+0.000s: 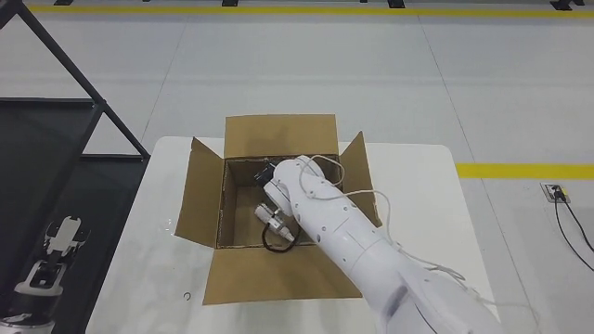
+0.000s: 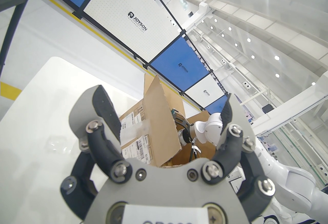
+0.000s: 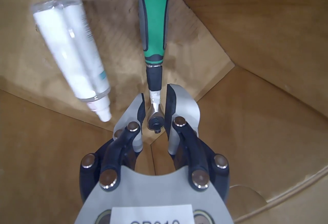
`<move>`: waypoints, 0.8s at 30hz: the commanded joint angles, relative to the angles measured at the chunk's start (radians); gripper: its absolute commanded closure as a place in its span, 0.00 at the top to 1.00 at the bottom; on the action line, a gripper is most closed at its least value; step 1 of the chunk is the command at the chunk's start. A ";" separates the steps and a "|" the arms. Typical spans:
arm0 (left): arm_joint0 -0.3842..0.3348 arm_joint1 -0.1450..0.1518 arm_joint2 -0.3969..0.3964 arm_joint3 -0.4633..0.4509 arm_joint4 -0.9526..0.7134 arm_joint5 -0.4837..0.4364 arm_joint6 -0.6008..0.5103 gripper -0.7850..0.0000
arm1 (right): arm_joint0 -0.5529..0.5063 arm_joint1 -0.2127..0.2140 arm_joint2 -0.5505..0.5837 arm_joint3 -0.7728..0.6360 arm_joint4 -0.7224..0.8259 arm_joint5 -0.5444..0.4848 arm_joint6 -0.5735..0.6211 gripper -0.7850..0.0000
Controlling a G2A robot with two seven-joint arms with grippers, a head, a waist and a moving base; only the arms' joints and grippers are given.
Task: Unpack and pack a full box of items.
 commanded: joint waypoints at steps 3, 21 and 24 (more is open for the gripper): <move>-0.001 0.000 0.002 -0.001 0.005 0.003 0.000 1.00 | 0.010 0.002 0.021 -0.016 0.015 -0.002 -0.042 0.28; -0.018 0.000 0.041 -0.022 0.028 0.012 -0.013 1.00 | -0.300 0.212 0.363 -0.857 -0.091 0.260 0.021 0.00; -0.013 0.000 0.041 -0.024 0.031 0.014 -0.010 1.00 | -0.465 0.256 0.456 -1.131 -0.182 0.311 0.090 0.00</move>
